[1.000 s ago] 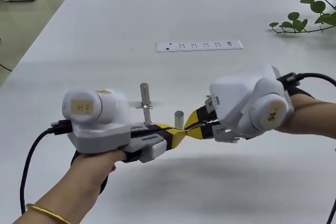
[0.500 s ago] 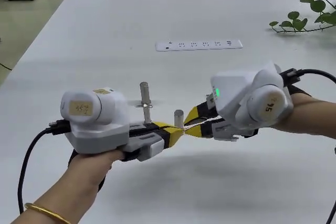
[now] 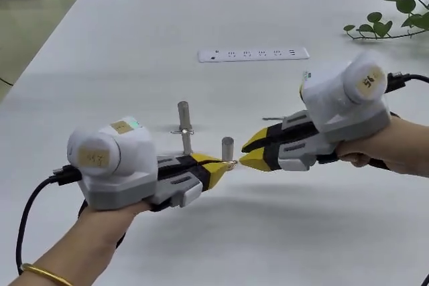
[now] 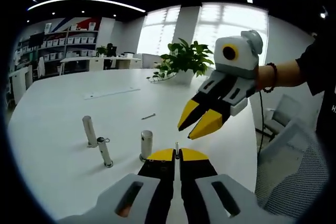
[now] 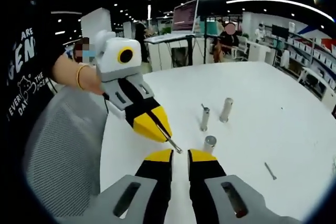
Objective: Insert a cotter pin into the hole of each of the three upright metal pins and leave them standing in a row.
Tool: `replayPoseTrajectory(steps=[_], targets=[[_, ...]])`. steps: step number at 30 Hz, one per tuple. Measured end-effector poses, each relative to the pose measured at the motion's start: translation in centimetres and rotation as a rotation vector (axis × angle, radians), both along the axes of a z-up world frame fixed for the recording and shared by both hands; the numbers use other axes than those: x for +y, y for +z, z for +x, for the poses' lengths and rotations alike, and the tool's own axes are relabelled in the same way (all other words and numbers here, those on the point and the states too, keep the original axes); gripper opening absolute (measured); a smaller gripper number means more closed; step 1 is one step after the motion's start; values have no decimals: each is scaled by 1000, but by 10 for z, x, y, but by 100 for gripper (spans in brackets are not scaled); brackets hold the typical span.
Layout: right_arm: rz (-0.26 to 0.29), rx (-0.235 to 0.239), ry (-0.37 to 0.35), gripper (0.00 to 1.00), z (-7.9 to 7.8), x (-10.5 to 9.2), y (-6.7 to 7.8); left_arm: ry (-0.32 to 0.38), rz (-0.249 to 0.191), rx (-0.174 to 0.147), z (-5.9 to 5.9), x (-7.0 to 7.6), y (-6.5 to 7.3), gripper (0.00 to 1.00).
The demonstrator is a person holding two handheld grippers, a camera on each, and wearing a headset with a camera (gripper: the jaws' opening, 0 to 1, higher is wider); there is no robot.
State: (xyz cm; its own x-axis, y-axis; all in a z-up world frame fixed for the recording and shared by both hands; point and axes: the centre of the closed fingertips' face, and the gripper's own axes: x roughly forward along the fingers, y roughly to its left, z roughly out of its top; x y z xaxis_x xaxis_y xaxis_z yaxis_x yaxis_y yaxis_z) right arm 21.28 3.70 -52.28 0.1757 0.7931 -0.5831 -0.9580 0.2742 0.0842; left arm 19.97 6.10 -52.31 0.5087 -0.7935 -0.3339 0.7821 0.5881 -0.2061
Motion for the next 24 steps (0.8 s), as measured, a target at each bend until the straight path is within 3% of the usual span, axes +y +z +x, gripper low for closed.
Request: replayPoseTrajectory(steps=[2,4,9,18,24], targets=[[18,19,-3,7,-3,0,1,-20,1,-25,-2,-1,3,0],[66,76,-10,7,-9,3,3,-37,8,-46,-3,-1,4,0],[83,104,13,8,-17,3,2,-75,24,-73,-6,-1,4,0],[74,126,73,8,-31,4,-3,-149,8,-90,-15,-7,7,0],[76,142,111,7,-39,6,-3,-188,-12,-82,-22,-10,9,0]])
